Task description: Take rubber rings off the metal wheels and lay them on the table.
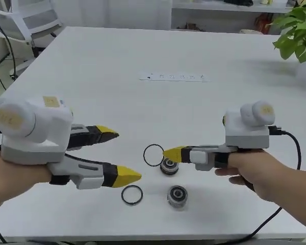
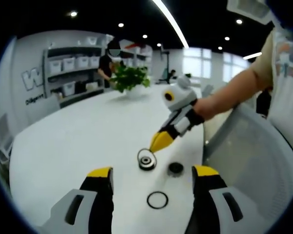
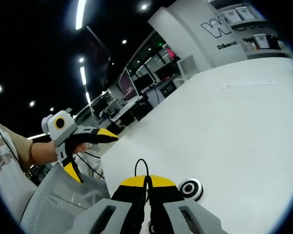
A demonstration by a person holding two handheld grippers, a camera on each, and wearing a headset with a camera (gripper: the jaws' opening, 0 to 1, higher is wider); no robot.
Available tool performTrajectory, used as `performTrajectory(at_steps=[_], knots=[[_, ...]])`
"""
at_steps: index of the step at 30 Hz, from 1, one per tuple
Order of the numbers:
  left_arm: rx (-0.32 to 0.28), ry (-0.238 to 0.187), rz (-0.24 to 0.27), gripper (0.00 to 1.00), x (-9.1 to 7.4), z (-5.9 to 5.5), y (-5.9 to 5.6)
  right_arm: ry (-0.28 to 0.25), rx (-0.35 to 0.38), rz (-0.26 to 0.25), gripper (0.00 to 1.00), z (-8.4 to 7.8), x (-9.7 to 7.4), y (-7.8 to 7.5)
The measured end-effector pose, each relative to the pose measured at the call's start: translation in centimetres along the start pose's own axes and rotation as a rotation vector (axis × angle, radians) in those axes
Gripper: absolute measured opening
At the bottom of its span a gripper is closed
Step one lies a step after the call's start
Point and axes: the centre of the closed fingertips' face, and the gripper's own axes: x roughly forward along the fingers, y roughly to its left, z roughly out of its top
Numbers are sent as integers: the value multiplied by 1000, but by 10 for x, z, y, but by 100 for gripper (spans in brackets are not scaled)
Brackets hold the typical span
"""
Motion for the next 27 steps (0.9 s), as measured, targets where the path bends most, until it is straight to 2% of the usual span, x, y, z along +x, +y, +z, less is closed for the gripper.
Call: performTrajectory(at_steps=[11,21,27], knots=[[-28,6,25,73,-17,-12,0,47,3,29,0,-8,10,11],[-44,11,41,79,-26,-18,-2,115,13,75,0,-24,22,22],[-56,14,55,82,-30,-23,-2,160,16,82,0,-34,28,23]])
